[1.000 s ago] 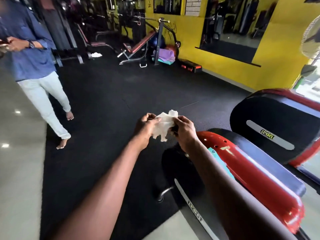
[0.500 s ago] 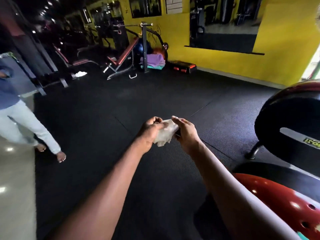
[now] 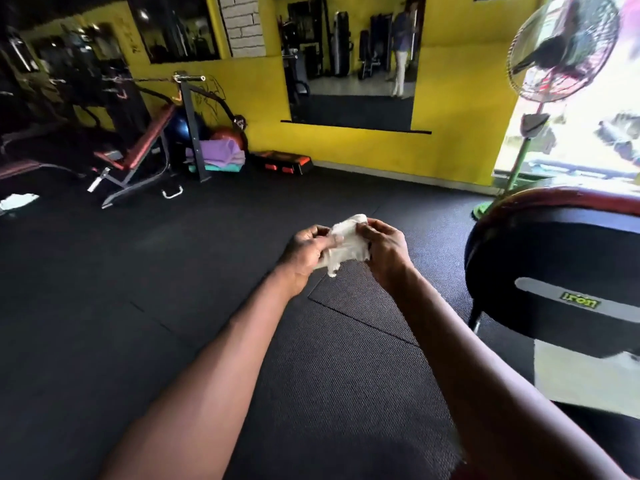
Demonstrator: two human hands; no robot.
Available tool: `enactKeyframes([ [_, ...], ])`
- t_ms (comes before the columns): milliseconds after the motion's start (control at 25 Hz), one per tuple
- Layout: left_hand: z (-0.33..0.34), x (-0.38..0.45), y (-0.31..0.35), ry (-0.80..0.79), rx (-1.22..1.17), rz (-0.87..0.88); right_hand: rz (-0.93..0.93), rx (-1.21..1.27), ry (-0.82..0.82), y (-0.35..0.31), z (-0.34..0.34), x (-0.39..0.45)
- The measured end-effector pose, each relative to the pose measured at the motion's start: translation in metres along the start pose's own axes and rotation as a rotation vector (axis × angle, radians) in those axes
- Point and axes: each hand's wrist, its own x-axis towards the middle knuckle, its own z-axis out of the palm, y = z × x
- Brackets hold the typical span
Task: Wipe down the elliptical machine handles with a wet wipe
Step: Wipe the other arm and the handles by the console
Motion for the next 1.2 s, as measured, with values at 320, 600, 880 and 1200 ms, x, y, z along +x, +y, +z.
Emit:
enactKeyframes([
  [320, 0.049, 0.175, 0.041, -0.479, -0.153, -0.084, -0.085, -0.122, 0.447, -0.028, -0.053, 0.097],
  [600, 0.236, 0.294, 0.015, -0.760, -0.109, -0.140, -0.223, 0.200, 0.767, -0.056, -0.210, 0.156],
  [880, 0.456, 0.368, 0.038, -1.045, 0.025, -0.092, -0.267, 0.048, 0.872, -0.132, -0.376, 0.202],
  [1200, 0.696, 0.366, 0.047, -1.457, 0.011, -0.129, -0.419, -0.003, 1.282, -0.216, -0.567, 0.167],
])
